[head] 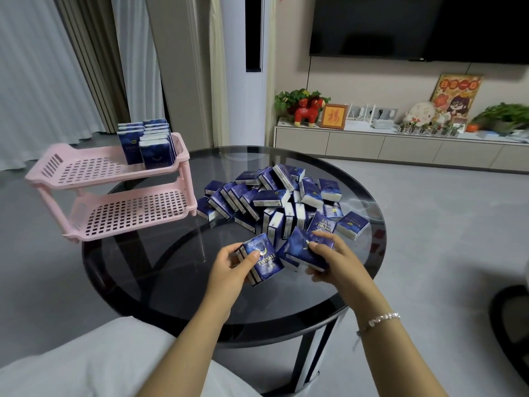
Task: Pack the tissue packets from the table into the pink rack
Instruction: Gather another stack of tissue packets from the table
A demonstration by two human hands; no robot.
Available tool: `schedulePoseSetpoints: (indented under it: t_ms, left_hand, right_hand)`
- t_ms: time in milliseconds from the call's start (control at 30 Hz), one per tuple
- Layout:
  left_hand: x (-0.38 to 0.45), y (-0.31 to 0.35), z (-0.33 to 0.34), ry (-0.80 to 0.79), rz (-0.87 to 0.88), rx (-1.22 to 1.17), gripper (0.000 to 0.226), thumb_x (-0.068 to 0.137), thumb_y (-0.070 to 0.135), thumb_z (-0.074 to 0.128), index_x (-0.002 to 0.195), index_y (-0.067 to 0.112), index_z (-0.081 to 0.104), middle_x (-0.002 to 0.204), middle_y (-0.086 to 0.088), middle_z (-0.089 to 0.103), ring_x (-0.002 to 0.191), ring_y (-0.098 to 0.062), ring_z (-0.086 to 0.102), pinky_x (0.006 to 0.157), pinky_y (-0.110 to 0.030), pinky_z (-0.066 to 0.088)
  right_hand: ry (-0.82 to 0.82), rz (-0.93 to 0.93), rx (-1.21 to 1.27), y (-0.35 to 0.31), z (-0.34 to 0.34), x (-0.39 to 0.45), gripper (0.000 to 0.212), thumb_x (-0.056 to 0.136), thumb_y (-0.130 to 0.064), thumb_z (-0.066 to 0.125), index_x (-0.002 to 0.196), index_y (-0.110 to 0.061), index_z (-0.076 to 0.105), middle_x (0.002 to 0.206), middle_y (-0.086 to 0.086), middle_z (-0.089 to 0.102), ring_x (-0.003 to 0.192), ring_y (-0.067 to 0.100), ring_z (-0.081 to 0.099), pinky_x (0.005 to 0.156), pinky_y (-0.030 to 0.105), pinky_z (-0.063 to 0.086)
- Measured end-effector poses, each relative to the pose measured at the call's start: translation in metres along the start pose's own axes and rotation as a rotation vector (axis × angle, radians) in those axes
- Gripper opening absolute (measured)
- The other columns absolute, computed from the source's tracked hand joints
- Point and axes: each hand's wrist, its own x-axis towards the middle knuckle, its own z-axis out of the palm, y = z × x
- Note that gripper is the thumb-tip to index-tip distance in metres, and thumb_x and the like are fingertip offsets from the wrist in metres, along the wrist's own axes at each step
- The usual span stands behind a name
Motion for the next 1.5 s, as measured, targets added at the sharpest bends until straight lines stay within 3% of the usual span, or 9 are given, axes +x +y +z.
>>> schedulePoseSetpoints:
  t_ms: [167, 467, 600, 700, 833, 967, 1200, 1367, 1500]
  left_hand:
    - [-0.001, 0.000, -0.001, -0.026, -0.027, -0.052, 0.030, 0.083, 0.021, 0.071, 0.110, 0.018, 0.058, 0.108, -0.002, 0.070, 0.098, -0.019, 0.067, 0.088, -0.038, 0.053]
    - [-0.004, 0.003, 0.001, -0.073, -0.013, -0.093, 0.028, 0.081, 0.020, 0.069, 0.106, 0.017, 0.056, 0.111, -0.010, 0.067, 0.098, -0.024, 0.065, 0.079, -0.037, 0.055]
    - [-0.008, 0.006, 0.002, -0.098, -0.036, -0.096, 0.062, 0.063, 0.045, 0.071, 0.114, 0.013, 0.055, 0.109, -0.005, 0.067, 0.097, -0.019, 0.065, 0.079, -0.033, 0.053]
    - [-0.006, 0.006, 0.004, -0.061, -0.056, -0.111, 0.056, 0.072, 0.037, 0.073, 0.118, 0.011, 0.054, 0.109, -0.004, 0.067, 0.094, -0.015, 0.065, 0.076, -0.026, 0.050]
    - [-0.001, 0.005, 0.000, 0.017, -0.068, -0.114, 0.050, 0.078, 0.032, 0.073, 0.120, 0.015, 0.053, 0.112, -0.002, 0.066, 0.099, -0.017, 0.065, 0.086, -0.032, 0.051]
    - [-0.002, 0.009, -0.002, 0.074, -0.031, -0.126, 0.039, 0.081, 0.029, 0.071, 0.115, 0.021, 0.052, 0.106, 0.005, 0.063, 0.093, -0.008, 0.061, 0.077, -0.023, 0.048]
    - [0.001, 0.007, -0.004, 0.094, -0.004, -0.082, 0.040, 0.082, 0.032, 0.070, 0.115, 0.029, 0.048, 0.106, 0.013, 0.055, 0.092, 0.003, 0.052, 0.070, -0.014, 0.039]
    - [0.003, 0.008, -0.007, 0.128, 0.003, -0.059, 0.059, 0.080, 0.033, 0.073, 0.131, 0.026, 0.043, 0.114, 0.009, 0.054, 0.098, -0.005, 0.053, 0.078, -0.020, 0.038]
    - [0.005, 0.009, -0.014, 0.138, 0.010, -0.029, 0.060, 0.078, 0.028, 0.076, 0.129, 0.018, 0.046, 0.119, 0.003, 0.058, 0.097, -0.006, 0.056, 0.070, -0.016, 0.041]
  right_hand:
    - [0.015, -0.088, 0.166, 0.012, 0.030, -0.005, 0.014, 0.087, -0.014, 0.062, 0.100, -0.012, 0.060, 0.084, 0.003, 0.070, 0.072, 0.015, 0.065, 0.064, 0.024, 0.051]
    - [0.085, -0.139, 0.182, 0.030, 0.069, -0.006, 0.008, 0.091, -0.020, 0.058, 0.098, -0.018, 0.055, 0.092, 0.003, 0.064, 0.070, 0.004, 0.062, 0.060, 0.012, 0.047]
    - [0.061, -0.195, 0.158, 0.034, 0.077, -0.006, 0.021, 0.091, -0.022, 0.058, 0.112, -0.026, 0.060, 0.106, -0.007, 0.067, 0.088, -0.003, 0.065, 0.071, 0.012, 0.049]
    - [0.006, -0.195, 0.135, 0.034, 0.080, -0.008, 0.026, 0.092, -0.023, 0.057, 0.117, -0.023, 0.063, 0.110, -0.010, 0.068, 0.099, -0.003, 0.063, 0.078, 0.012, 0.049]
    - [0.128, -0.272, -0.061, 0.029, 0.067, 0.003, 0.020, 0.095, -0.023, 0.051, 0.095, -0.026, 0.071, 0.096, -0.011, 0.068, 0.091, -0.002, 0.061, 0.083, 0.017, 0.047]
    - [0.366, -0.238, -0.636, 0.031, 0.040, 0.031, 0.035, 0.089, -0.028, 0.059, 0.121, -0.012, 0.062, 0.118, 0.008, 0.058, 0.115, 0.024, 0.049, 0.096, 0.031, 0.037]
    - [0.204, -0.090, -0.876, 0.026, 0.028, 0.045, 0.066, 0.080, -0.040, 0.069, 0.133, -0.008, 0.046, 0.127, 0.011, 0.040, 0.124, 0.028, 0.037, 0.103, 0.033, 0.034]
    - [0.095, -0.059, -0.825, 0.020, 0.025, 0.038, 0.058, 0.076, -0.033, 0.075, 0.123, -0.016, 0.046, 0.118, 0.010, 0.041, 0.112, 0.027, 0.044, 0.092, 0.031, 0.041]
    - [0.059, -0.153, -0.669, 0.024, 0.027, 0.027, 0.037, 0.079, -0.020, 0.073, 0.106, -0.025, 0.048, 0.079, 0.001, 0.050, 0.071, 0.017, 0.049, 0.050, 0.011, 0.039]
